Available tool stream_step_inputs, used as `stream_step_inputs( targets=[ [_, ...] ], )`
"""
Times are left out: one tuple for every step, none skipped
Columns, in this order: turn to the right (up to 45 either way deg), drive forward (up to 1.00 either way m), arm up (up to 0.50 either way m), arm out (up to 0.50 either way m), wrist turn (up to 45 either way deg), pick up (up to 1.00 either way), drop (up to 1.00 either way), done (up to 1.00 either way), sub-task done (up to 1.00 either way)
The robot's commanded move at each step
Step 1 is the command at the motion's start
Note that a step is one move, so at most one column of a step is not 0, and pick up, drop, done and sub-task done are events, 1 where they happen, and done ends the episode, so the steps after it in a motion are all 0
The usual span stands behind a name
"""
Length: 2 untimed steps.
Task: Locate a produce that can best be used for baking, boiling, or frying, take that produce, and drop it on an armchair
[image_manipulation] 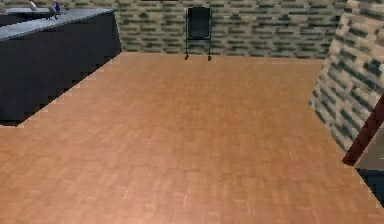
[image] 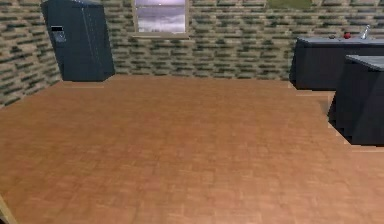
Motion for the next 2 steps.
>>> stream_step_inputs(
  targets=[
    [0.0, 0.7, 0.0, 0.0, 0.0, 0.0, 0.0, 0.0, 0.0],
    [-6.0, 0.0, 0.0, 0.0, 0.0, 0.0, 0.0, 0.0, 0.0]
  ],
)
